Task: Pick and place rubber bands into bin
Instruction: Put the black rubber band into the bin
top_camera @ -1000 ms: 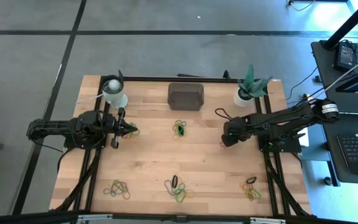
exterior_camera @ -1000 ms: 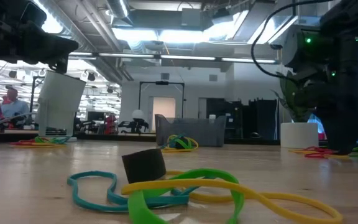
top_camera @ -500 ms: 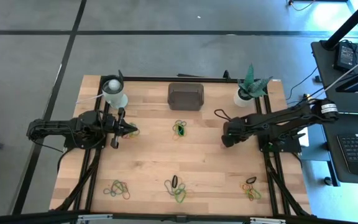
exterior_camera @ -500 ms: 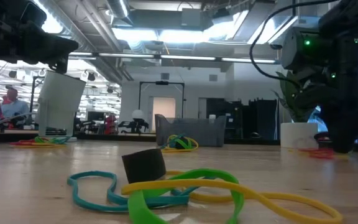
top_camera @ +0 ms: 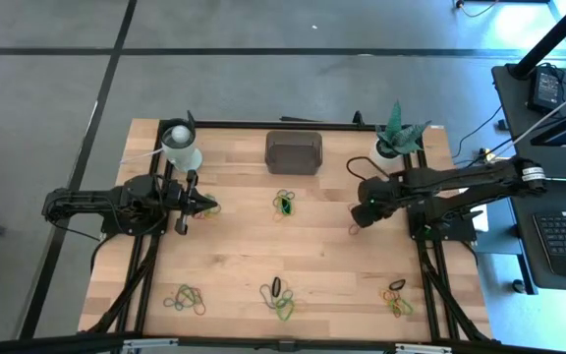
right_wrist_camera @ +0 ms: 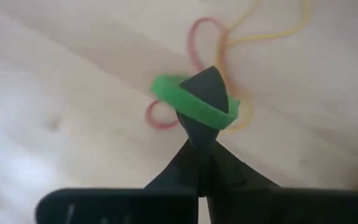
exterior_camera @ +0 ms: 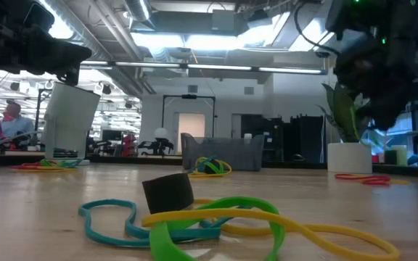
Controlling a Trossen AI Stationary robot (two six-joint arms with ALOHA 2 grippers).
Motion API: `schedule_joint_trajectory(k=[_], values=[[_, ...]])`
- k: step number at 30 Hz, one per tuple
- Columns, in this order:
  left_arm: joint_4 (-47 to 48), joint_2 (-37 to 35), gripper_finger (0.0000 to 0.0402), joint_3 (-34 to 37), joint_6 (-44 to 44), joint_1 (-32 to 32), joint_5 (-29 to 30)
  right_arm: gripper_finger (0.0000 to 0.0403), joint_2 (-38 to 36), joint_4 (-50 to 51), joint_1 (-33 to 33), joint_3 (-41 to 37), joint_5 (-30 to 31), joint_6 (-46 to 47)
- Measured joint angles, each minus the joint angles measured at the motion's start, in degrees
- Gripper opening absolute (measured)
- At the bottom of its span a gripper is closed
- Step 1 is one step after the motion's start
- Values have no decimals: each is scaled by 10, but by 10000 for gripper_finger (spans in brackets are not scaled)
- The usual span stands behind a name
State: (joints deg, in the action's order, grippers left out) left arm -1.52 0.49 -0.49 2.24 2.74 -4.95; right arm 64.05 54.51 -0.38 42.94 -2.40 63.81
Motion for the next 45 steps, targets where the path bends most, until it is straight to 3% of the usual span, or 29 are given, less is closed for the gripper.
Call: schedule_joint_trajectory(k=[7, 10, 24, 30, 37, 45], values=[[0, 0, 6, 0, 0, 0, 0, 4, 0, 6, 0, 10, -164, -41], [0, 0, 6, 0, 0, 0, 0, 4, 1, 18, 0, 7, -208, -58], [0, 0, 6, 0, 0, 0, 0, 4, 0, 25, 26, 7, -19, -73], [0, 0, 6, 0, 0, 0, 0, 4, 1, -11, 48, 25, -5, -112], [0, 0, 6, 0, 0, 0, 0, 3, 45, -4, 98, 165, 62, -213], [0, 0, 6, 0, 0, 0, 0, 2, 228, -4, 183, 394, 58, -395]])
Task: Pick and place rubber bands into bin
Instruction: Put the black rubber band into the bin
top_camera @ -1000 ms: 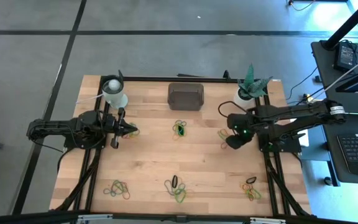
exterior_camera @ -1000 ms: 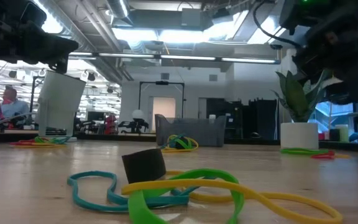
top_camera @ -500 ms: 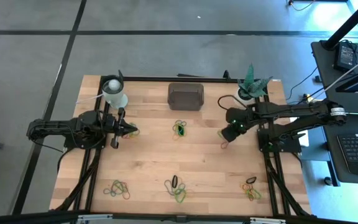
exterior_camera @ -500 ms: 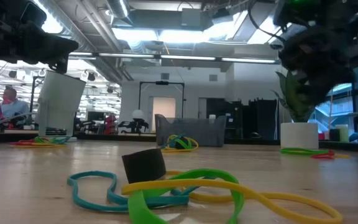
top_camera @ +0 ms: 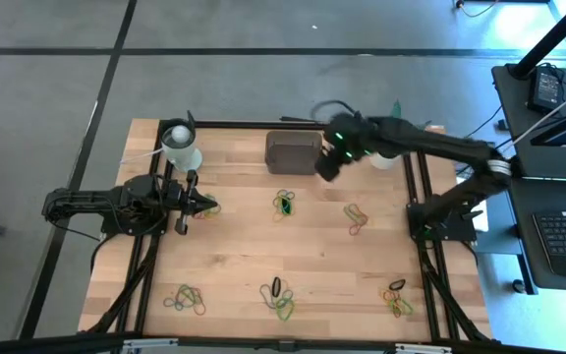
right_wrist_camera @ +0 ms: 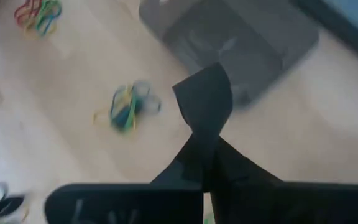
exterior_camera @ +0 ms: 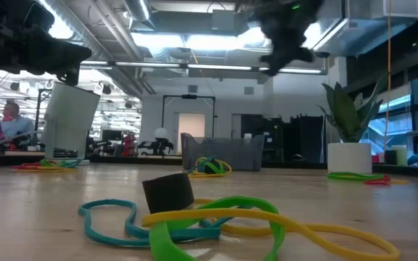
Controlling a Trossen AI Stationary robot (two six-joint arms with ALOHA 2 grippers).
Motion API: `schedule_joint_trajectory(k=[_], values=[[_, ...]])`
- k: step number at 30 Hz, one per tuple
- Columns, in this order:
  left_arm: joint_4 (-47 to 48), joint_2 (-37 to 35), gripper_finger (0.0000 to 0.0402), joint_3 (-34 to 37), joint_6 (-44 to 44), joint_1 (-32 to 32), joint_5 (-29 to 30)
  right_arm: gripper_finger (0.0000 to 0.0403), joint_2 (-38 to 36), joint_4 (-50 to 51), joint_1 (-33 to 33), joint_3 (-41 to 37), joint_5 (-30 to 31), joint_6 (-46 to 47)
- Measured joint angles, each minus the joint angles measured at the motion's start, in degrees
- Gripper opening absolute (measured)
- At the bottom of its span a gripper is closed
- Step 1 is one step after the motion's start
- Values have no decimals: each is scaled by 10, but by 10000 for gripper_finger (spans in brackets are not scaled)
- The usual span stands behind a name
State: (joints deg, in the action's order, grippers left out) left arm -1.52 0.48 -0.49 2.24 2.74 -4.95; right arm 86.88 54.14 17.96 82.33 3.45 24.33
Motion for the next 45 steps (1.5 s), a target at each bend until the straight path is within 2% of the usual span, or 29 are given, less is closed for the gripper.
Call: schedule_joint_trajectory(k=[10, 14, 19, 29, 37, 45], values=[[0, 0, 6, 0, 0, 0, 0, 1, 271, 7, 79, 214, -50, -134], [0, 0, 6, 0, 0, 0, 0, 1, 352, 26, 88, 264, -49, -152], [0, 0, 6, 0, 0, 0, 0, 2, 421, 25, 89, 284, -52, -173], [0, 0, 6, 0, 0, 0, 0, 9, 464, 27, 90, 284, -51, -174], [0, 0, 6, 0, 0, 0, 0, 47, 464, 28, 90, 284, -51, -169], [0, 0, 6, 0, 0, 0, 0, 94, 465, 32, 94, 284, -50, -111]])
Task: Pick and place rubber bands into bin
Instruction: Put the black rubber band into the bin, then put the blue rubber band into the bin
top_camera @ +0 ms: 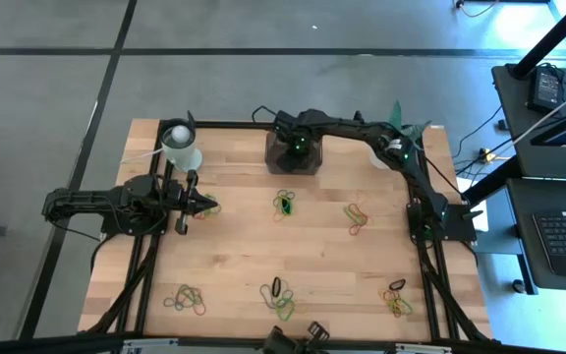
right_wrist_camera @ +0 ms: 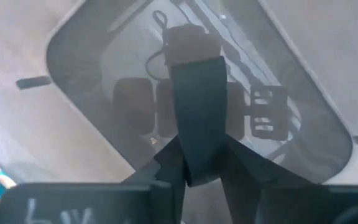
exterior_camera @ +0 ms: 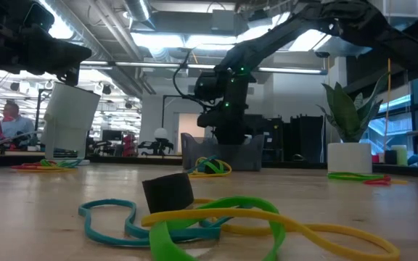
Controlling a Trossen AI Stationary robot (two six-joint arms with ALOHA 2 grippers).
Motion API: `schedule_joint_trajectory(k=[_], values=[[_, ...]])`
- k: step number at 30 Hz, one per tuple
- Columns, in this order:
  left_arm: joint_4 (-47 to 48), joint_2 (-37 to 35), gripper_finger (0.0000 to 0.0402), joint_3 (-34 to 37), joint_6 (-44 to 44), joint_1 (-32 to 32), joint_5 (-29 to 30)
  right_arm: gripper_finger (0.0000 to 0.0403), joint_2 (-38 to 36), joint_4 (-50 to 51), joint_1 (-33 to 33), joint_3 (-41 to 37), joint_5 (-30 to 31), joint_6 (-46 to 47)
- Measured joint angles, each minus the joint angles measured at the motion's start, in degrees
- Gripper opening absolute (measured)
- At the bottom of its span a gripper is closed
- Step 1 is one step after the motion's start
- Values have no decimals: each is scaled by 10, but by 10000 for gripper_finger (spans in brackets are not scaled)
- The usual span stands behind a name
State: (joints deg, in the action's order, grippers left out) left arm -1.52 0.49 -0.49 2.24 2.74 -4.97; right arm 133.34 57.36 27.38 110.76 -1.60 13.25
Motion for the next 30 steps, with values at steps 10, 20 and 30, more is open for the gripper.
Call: schedule_joint_trajectory(k=[10, 20, 30], values=[[0, 0, 6, 0, 0, 0, 0, 160, 0, 4, 0, 0, 0, 62], [0, 0, 6, 0, 0, 0, 0, 172, -44, 18, 0, 1, 4, 108], [-2, 0, 6, 0, 0, 0, 0, 154, -179, 38, -10, 1, 54, 106]])
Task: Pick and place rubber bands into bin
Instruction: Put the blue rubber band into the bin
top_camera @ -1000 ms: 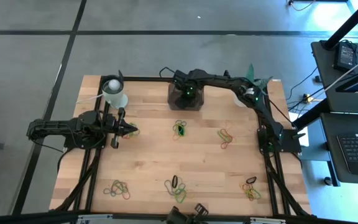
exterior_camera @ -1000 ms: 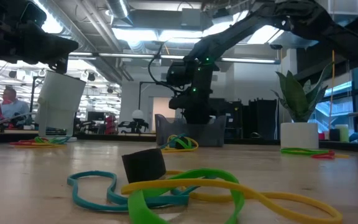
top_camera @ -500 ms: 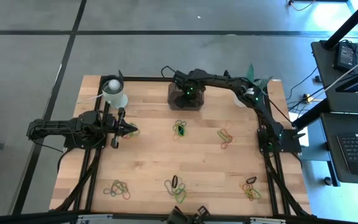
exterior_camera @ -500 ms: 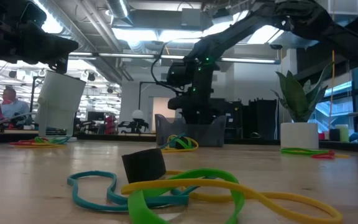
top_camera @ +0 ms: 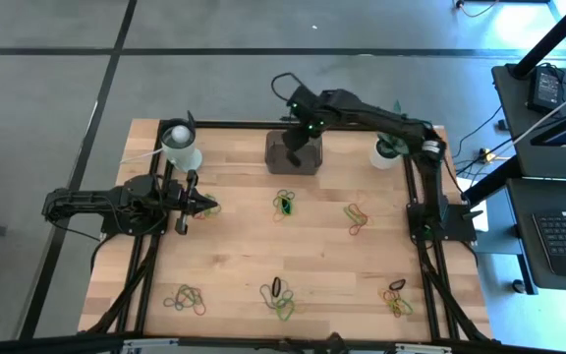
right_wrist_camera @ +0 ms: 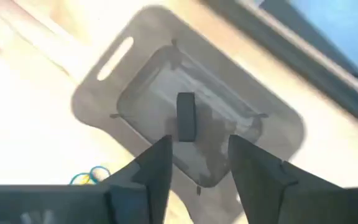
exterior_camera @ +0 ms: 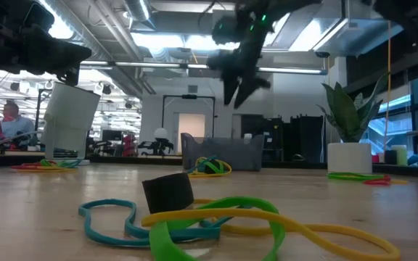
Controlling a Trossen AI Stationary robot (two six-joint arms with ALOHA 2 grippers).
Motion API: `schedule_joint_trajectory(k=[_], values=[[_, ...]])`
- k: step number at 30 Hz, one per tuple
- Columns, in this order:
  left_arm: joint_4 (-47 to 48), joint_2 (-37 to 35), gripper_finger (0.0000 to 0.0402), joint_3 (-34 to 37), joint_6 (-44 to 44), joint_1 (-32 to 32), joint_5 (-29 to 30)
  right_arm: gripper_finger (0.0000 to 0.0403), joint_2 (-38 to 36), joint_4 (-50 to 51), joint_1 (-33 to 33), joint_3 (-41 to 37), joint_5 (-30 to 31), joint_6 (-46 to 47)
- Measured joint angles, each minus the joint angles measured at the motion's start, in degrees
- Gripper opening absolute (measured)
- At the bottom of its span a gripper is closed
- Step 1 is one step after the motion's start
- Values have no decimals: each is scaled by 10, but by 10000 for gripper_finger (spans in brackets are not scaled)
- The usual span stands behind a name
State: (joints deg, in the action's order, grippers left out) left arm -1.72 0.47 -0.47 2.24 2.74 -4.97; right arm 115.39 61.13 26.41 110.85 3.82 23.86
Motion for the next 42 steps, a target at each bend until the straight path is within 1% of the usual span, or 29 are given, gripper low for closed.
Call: schedule_joint_trajectory(k=[4, 6, 8, 11, 13, 15, 18, 23, 26, 29, 31, 35, 38, 42], values=[[-1, 0, 6, 0, 0, 0, 2, 119, -54, 17, -23, -12, 32, -2], [-2, 0, 6, 0, 0, 0, 5, 97, -82, 16, -38, -36, 40, -1], [-2, 0, 6, 0, 0, 0, 20, 71, -115, 11, -54, -70, 49, 1], [-3, 0, 6, 0, 14, 0, 50, 26, -173, -7, -82, -143, 66, 25], [-5, 4, 6, -3, 15, 0, 64, 8, -220, -28, -103, -205, 71, 48], [13, 18, 6, -17, 15, -1, 66, 10, -270, -57, -125, -274, 73, 78], [51, 62, 6, -51, 15, -11, 66, 16, -348, -98, -157, -378, 80, 122], [58, 187, 6, -122, 15, -38, 87, 4, -469, -139, -208, -521, 88, 180], [68, 281, 6, -179, 15, -55, 105, 7, -531, -142, -236, -582, 87, 216], [67, 380, 6, -241, 15, -75, 130, 4, -586, -140, -259, -627, 88, 236], [68, 446, 6, -285, 15, -89, 144, 3, -615, -137, -273, -648, 88, 236], [97, 574, 6, -379, -8, -120, 148, 5, -659, -130, -293, -671, 87, 234], [139, 661, 6, -455, -5, -143, 157, 3, -675, -125, -300, -673, 87, 208], [192, 758, 6, -546, 26, -176, 189, 4, -684, -125, -302, -673, 87, 163]])
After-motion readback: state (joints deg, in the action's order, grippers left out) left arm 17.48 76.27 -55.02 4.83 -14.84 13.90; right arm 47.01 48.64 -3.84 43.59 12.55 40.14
